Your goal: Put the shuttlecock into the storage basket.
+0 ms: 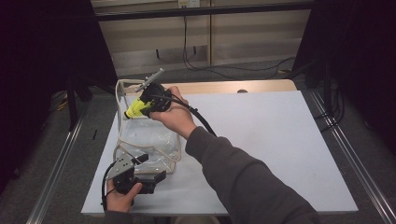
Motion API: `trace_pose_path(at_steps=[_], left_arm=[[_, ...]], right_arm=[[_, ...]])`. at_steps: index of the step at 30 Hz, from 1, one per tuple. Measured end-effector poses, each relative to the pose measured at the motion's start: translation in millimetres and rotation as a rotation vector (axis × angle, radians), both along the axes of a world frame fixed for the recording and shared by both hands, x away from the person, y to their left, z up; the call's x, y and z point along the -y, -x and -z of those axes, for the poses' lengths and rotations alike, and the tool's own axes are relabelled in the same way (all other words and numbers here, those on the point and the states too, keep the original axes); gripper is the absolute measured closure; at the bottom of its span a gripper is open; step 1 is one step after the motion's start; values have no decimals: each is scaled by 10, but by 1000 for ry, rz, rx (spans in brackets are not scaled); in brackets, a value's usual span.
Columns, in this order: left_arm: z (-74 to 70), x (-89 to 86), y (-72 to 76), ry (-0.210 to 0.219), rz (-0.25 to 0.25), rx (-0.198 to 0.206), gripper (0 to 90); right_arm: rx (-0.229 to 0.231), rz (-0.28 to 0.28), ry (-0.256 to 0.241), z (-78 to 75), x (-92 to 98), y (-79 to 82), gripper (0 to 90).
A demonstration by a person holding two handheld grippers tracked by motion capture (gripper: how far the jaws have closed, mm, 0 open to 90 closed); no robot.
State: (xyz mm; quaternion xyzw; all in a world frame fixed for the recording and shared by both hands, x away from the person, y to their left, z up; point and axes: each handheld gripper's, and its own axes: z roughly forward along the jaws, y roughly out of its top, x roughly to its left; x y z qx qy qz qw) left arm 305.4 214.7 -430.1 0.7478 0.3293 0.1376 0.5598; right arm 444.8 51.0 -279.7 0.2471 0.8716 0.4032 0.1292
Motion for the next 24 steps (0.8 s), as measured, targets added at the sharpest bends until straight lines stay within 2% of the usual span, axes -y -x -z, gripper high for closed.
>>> trace_pose_path(at_steps=[24], left_arm=[[-5,-12,4,-7,5,-4,37]], right_arm=[[-29,-7,1,127,-172,-5,792]])
